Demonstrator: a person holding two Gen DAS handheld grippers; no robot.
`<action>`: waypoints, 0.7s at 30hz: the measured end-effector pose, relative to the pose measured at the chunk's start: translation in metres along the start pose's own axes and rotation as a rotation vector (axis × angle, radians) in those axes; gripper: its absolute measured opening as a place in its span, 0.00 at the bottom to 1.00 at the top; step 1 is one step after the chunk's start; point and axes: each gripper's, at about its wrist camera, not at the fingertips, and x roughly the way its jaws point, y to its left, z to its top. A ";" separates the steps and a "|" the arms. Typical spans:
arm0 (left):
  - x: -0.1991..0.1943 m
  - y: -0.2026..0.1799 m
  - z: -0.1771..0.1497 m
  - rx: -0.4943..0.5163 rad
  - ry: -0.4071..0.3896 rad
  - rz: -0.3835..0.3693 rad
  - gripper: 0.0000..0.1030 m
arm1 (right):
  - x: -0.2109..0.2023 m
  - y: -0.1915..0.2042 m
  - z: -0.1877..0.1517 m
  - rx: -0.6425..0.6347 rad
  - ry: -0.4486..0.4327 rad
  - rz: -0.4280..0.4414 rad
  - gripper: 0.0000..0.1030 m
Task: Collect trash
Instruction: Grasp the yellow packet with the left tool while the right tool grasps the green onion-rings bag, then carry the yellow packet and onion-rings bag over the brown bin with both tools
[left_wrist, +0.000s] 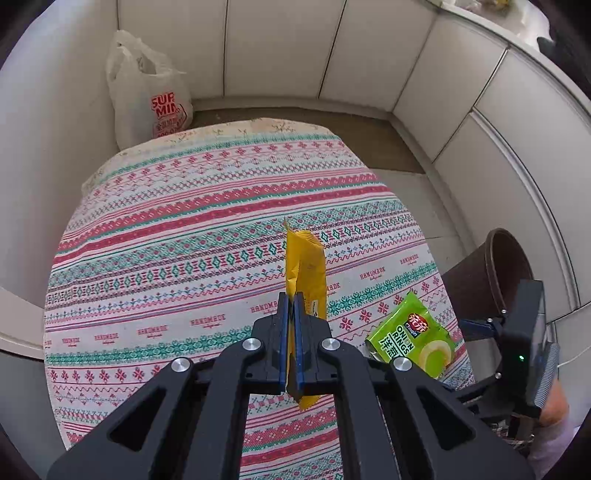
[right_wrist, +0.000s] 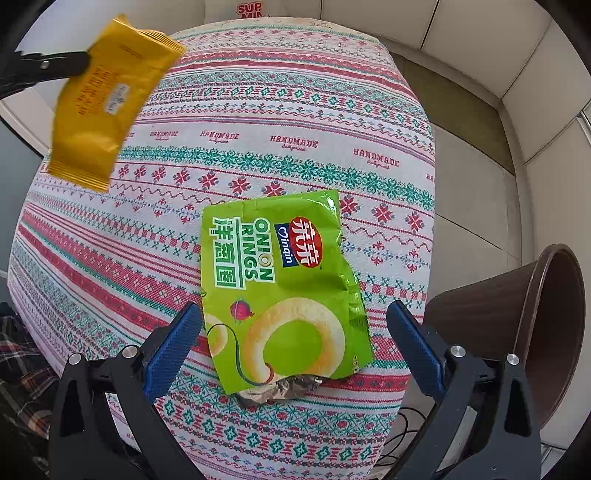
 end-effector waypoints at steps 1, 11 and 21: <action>-0.009 0.002 -0.002 -0.001 -0.016 0.005 0.03 | 0.003 -0.002 0.004 0.017 0.007 0.014 0.88; -0.051 0.012 -0.022 -0.005 -0.084 0.000 0.03 | 0.029 -0.039 0.022 0.220 0.048 0.204 0.50; -0.043 0.018 -0.022 -0.032 -0.080 0.009 0.03 | 0.003 -0.009 0.020 0.201 -0.039 0.238 0.13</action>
